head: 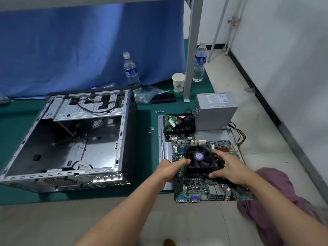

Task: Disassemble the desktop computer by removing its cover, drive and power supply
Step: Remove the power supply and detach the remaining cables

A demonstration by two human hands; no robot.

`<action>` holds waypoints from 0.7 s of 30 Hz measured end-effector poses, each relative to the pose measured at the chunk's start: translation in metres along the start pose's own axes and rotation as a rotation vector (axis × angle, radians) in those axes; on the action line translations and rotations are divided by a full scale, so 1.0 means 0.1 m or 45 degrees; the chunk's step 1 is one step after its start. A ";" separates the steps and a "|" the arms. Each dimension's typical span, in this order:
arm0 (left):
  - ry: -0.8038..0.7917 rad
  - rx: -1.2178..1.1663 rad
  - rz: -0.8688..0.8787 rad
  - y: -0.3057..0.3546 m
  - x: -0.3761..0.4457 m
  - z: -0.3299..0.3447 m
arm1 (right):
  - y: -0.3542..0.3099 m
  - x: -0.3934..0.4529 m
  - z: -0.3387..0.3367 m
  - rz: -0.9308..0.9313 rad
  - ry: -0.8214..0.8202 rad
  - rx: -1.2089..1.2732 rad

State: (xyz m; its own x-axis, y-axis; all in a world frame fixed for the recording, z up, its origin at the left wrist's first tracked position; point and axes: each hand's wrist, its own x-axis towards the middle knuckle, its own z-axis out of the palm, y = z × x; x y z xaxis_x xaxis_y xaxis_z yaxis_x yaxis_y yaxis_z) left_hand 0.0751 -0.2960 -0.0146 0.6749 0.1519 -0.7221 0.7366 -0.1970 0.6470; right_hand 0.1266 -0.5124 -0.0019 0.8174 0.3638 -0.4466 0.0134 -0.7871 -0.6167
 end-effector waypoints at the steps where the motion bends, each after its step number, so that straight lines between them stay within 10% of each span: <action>1: 0.011 0.001 -0.019 -0.01 0.03 0.02 | 0.03 0.02 0.02 0.009 -0.006 -0.003; 21: 0.150 -0.161 -0.060 -0.29 0.39 0.23 | 0.23 0.31 0.32 0.069 0.012 -0.107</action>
State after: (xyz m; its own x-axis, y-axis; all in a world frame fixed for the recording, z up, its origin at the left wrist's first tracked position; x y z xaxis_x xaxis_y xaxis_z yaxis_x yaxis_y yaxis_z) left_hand 0.0788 -0.3065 -0.0674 0.6343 0.2724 -0.7235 0.7623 -0.0645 0.6440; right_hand 0.1341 -0.5036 -0.0508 0.8237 0.3150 -0.4714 0.0170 -0.8448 -0.5348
